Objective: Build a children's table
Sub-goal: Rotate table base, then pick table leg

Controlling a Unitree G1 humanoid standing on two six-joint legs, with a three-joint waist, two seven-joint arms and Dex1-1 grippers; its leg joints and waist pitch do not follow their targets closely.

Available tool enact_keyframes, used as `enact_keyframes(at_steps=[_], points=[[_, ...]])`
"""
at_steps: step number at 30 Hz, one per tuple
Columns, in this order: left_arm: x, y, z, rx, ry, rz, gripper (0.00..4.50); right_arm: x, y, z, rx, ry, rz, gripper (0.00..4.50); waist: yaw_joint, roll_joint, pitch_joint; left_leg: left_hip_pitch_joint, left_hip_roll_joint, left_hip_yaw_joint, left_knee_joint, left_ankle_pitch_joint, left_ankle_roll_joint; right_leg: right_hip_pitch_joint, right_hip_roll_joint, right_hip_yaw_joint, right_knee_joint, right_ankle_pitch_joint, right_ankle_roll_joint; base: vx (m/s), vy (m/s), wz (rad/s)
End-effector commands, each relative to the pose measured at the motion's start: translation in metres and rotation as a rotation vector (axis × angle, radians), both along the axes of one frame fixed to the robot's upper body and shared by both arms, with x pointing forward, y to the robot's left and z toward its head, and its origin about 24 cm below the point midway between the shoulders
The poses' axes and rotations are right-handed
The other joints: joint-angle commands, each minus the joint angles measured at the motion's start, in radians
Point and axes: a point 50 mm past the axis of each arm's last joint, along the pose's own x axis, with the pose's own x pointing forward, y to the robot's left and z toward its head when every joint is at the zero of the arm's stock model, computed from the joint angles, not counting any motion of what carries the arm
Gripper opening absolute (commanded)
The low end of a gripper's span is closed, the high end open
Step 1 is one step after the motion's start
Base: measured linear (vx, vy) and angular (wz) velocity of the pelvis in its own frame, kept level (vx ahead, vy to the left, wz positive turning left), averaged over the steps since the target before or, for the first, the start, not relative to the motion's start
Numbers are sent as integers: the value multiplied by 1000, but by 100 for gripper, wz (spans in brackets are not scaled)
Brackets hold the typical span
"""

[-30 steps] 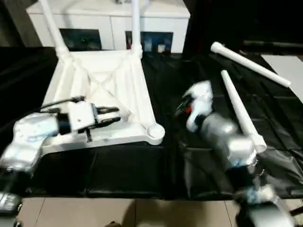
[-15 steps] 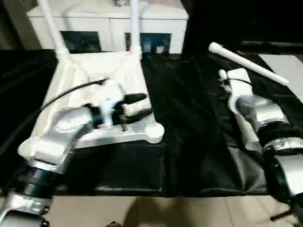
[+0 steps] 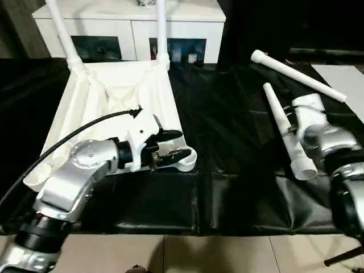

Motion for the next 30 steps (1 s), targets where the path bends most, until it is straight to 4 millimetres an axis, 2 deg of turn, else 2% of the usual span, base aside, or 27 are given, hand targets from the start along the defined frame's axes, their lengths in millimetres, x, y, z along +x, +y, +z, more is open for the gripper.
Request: enact_keyframes(at_steps=[1, 5, 8, 9, 11, 13, 14, 15, 16, 18, 19, 20, 22, 24, 25, 26, 30], points=[[-4, 0, 0, 13, 17, -19, 266, -2, -2, -2, 27, 36, -12, 151, 4, 1, -76, 11, 11, 5, -56, -143, -15, 61, -39, 38, -59, 2, -260, 0, 0, 0], [-5, 0, 1, 29, 27, -23, 266, -9, 0, -14, 179, 92, -61, 151, 6, 0, -78, 10, 11, 6, -54, -122, -3, 62, -37, 37, -56, 33, -267, 0, 0, 0], [-7, 1, 1, 28, 49, -39, 266, -15, -2, -21, 286, 124, -111, 151, 9, 3, -76, 11, 13, 6, -54, -132, -2, 60, -37, 36, -56, 31, -272, 0, 0, 0], [-8, 2, 1, 30, 56, -44, 295, -16, -3, -22, 288, 127, -117, 124, 10, 3, -76, 10, 13, 6, -55, -136, -4, 60, -37, 36, -56, 24, -273, 0, 0, 0], [-9, 3, 2, 43, 63, -53, 295, -19, -4, -25, 288, 148, -117, 124, 11, 2, -75, 11, 13, 6, -55, -149, -12, 59, -38, 36, -59, -4, -271, 0, 0, 0], [-10, 3, 4, 38, 75, -63, 321, -21, -6, -27, 298, 172, -115, 95, 14, 5, -73, 15, 14, 7, -56, -177, -23, 56, -39, 37, -64, -52, -260, 0, 0, 0], [-10, 4, 5, 39, 74, -65, 333, -22, -6, -28, 300, 181, -113, 86, 15, 11, -72, 15, 14, 5, -57, -188, -32, 55, -38, 37, -64, -65, -257, 0, 0, 0], [-9, 4, 6, 42, 72, -64, 333, -23, -6, -29, 303, 193, -112, 86, 16, 10, -72, 16, 14, 6, -58, -193, -34, 54, -38, 37, -66, -69, -256, 0, 0, 0], [-8, 5, 7, 42, 67, -60, 341, -25, -7, -31, 306, 207, -109, 78, 18, 13, -72, 17, 15, 4, -58, -206, -41, 53, -38, 37, -66, -73, -256, 0, 0, 0], [-6, 6, 8, 44, 61, -56, 352, -27, -8, -33, 298, 230, -102, 66, 19, 11, -72, 19, 15, 4, -59, -217, -44, 52, -38, 37, -67, -77, -255, 0, 0, 0], [-5, 6, 10, 52, 54, -55, 376, -30, -11, -36, 279, 257, -94, 44, 20, 8, -71, 20, 16, 4, -60, -226, -45, 52, -38, 37, -68, -84, -256, 0, 0, 0], [-5, 6, 10, 52, 54, -55, 381, -30, -11, -36, 279, 257, -94, 40, 22, 5, -72, 19, 16, 4, -59, -220, -46, 53, -39, 38, -67, -88, -254, 0, 0, 0], [-4, 7, 12, 58, 52, -56, 397, -36, -20, -38, 248, 278, -112, 24, 24, 0, -72, 20, 16, 4, -60, -213, -46, 52, -39, 38, -68, -98, -248, 0, 0, 0], [-4, 7, 12, 60, 52, -56, 421, -37, -22, -39, 244, 284, -114, 4, 23, 1, -71, 18, 16, 4, -61, -213, -49, 53, -40, 38, -69, -103, -245, 0, 0, 0], [-5, 7, 12, 62, 51, -57, 426, -40, -24, -40, 236, 297, -115, 1, 22, -8, -72, 15, 15, 3, -62, -209, -51, 57, -41, 38, -68, -113, -234, 0, 0, 0], [-6, 7, 12, 64, 57, -62, 432, -41, -25, -41, 237, 311, -108, 0, 20, -1, -71, 16, 15, 3, -61, -213, -52, 55, -41, 38, -70, -114, -232, 0, 0, 0], [-9, 8, 11, 82, 71, -78, 447, -43, -25, -42, 241, 335, -85, 0, 20, -4, -71, 16, 15, 2, -62, -221, -51, 55, -41, 37, -71, -119, -230, 0, 0, 0]])
